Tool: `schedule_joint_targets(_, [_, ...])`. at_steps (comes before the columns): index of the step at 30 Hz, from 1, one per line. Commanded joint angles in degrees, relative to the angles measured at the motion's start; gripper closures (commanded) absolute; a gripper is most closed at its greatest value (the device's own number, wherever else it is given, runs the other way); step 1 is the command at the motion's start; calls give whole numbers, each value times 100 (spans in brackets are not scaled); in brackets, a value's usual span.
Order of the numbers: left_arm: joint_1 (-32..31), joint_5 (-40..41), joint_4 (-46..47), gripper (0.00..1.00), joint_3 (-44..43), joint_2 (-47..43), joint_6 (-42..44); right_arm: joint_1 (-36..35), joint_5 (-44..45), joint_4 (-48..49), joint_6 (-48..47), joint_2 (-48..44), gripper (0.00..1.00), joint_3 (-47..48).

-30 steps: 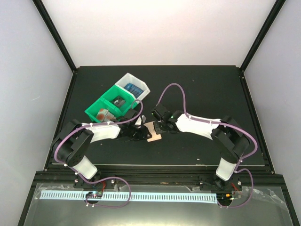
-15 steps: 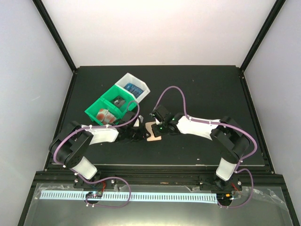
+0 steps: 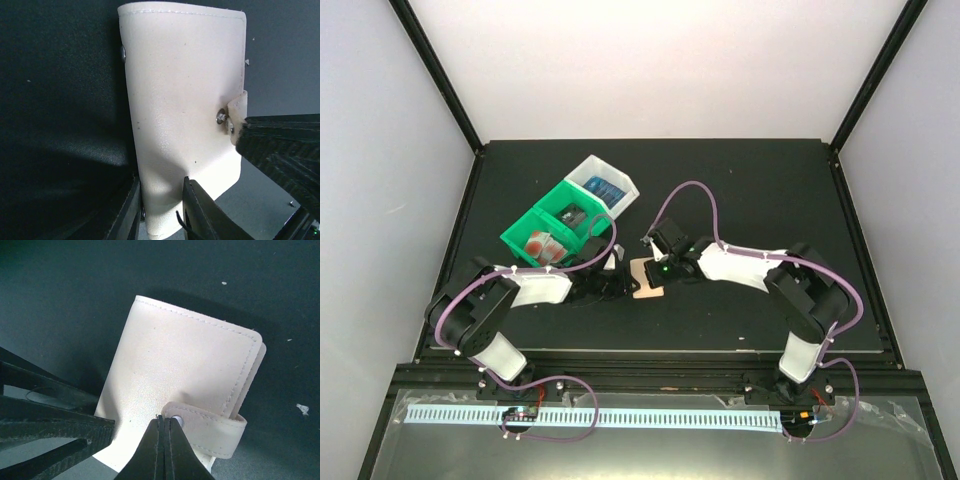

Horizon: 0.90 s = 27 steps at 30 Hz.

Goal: Put the credit cards into the card holder
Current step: Close the card holder at the center of the board.

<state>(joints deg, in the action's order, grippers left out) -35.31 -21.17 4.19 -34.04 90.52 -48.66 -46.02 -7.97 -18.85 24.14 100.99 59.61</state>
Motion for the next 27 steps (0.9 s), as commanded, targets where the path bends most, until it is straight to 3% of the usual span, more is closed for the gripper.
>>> schedule_joint_targets(1, [23, 255, -206, 75, 150, 124, 44, 13, -146, -35, -6, 167, 99, 174])
schedule_joint_targets(27, [23, 278, -274, 76, 161, 116, 71, 38, 87, 74, 82, 116, 99, 302])
